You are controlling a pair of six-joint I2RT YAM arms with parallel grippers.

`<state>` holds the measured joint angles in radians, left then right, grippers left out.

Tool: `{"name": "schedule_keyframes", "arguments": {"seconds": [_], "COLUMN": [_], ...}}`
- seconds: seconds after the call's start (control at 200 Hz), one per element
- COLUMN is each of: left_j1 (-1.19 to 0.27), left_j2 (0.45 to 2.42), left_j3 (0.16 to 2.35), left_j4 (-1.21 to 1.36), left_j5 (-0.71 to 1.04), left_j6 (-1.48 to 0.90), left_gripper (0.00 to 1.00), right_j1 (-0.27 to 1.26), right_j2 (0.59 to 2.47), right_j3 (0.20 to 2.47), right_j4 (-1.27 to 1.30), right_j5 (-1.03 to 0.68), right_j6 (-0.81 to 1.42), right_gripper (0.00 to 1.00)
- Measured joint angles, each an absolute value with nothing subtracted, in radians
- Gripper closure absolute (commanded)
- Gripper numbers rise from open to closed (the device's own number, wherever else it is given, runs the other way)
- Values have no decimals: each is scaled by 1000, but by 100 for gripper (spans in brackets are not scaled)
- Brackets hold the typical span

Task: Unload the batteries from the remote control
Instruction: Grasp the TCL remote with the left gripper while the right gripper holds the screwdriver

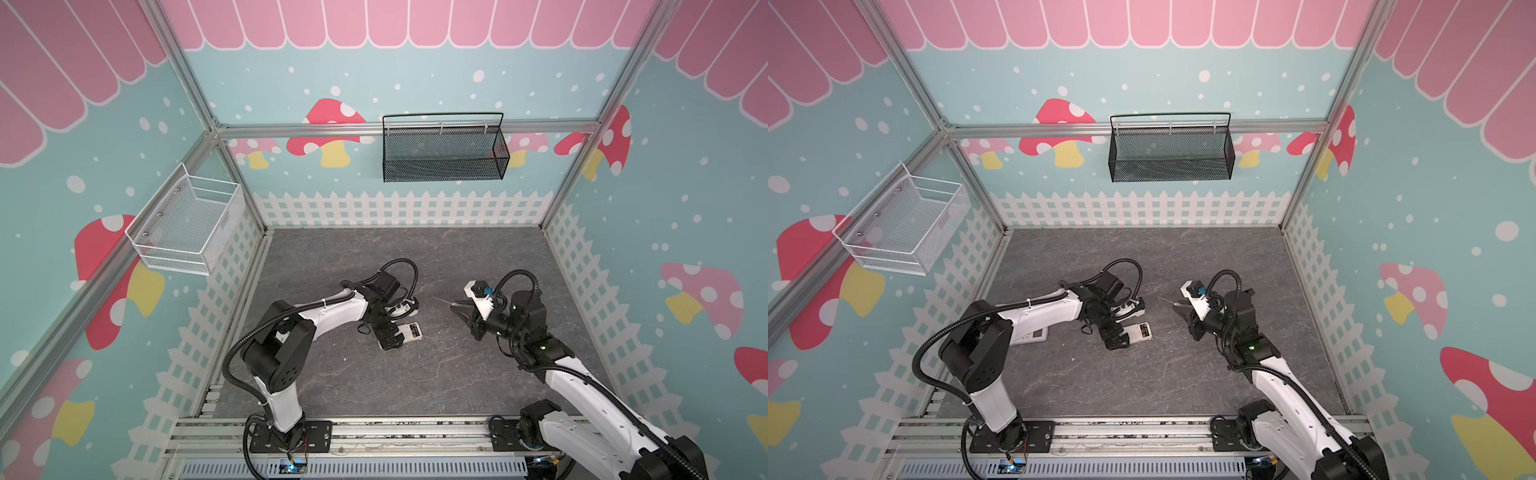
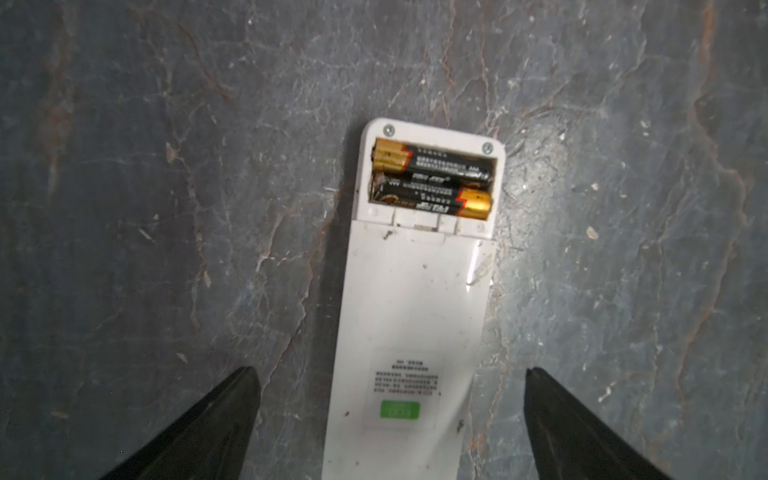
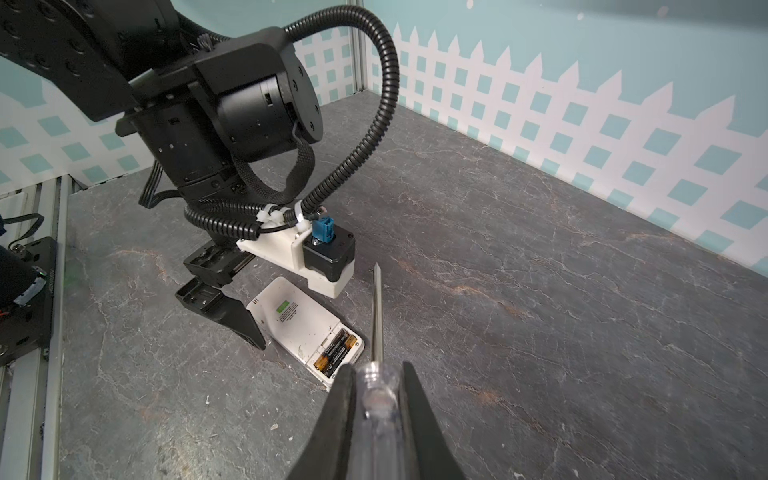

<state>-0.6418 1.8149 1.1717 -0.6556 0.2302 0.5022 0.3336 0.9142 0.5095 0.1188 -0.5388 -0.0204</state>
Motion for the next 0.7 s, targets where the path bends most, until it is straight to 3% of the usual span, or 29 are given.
{"name": "schedule_keyframes", "arguments": {"seconds": [0.17,0.46,0.7], "left_j1": [-656,-685,-696], "left_j2": [1866,1913,1858], "left_j3": [1210,1250,1179], "left_j4": [-659,-699,-695], "left_j5": [210,195,219], "left_j6": [502,511,523], "left_gripper": [9,36,46], "right_j1": [334,348,356], "right_j2": [936,937,945], "right_j3": [509,500,500], "right_j4": [118,111,98], "right_j5": [-538,-537,-539], "right_j6": [-33,-53,-75], "right_gripper": [100,100,100]}}
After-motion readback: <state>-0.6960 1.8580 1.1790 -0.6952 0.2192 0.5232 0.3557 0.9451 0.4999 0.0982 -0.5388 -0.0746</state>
